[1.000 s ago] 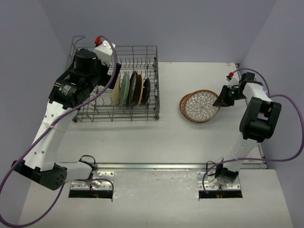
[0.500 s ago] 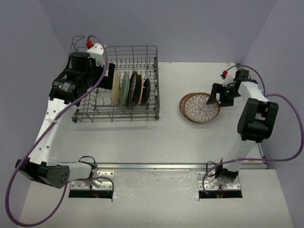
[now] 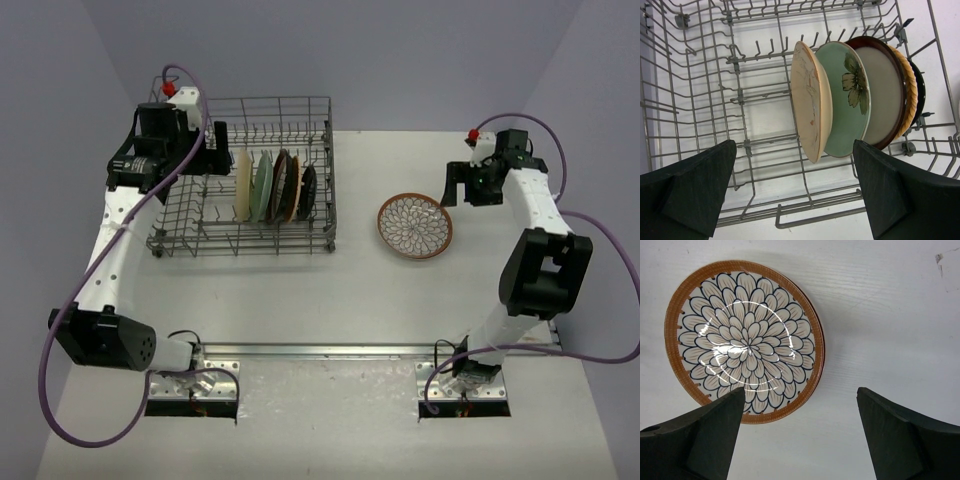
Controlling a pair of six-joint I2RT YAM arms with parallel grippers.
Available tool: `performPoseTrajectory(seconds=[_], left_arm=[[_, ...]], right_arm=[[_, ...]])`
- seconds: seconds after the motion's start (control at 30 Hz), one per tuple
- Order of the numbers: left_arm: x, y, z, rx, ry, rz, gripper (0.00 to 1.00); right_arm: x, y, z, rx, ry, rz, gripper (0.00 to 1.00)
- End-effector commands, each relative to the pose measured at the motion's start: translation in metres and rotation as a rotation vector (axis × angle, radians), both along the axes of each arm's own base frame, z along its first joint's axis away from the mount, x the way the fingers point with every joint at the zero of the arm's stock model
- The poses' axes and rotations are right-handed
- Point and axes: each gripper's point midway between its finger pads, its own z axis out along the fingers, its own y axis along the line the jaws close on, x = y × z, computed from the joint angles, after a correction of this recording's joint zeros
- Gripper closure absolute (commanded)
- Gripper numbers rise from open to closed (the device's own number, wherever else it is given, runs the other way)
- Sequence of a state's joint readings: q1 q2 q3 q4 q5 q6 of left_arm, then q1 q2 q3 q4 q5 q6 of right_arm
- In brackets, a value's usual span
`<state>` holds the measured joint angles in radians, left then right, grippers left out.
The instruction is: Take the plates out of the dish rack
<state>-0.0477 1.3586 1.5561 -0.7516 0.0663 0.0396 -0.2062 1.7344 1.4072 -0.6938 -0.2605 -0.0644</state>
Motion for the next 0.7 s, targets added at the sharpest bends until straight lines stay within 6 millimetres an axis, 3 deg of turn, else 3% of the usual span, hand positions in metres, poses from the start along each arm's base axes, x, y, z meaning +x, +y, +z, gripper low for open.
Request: performPoseTrajectory(seconds=[0.0,0.13,0.2,0.37,0.67], left_arm=[[0.018,-0.004,-0.003,-0.052,-0.033,-0.019,0.05],[0.026,-0.016,-0.027,-0.089,0.028,-0.075,0.39],[0.029,-0.024,-0.037,-0.116,0.046,-0.111,0.49],[0.038,-0.033,-0.063,-0.151,0.103,-0.151,0.52],[0.052,-0.04,-0.11,-0.177,0.204,-0.172,0.51]], right_arm=[[0.001,0.008,0.032,0.019,-0.088,0.037,0.08],[-0.007,0.029,0.059,0.093,-0.14,0.078,0.07],[-0.011,0.035,0.068,0.11,-0.152,0.092,0.07],[-0.019,0.041,0.078,0.129,-0.161,0.105,0.07],[-0.031,0.047,0.079,0.154,-0.152,0.114,0.07]])
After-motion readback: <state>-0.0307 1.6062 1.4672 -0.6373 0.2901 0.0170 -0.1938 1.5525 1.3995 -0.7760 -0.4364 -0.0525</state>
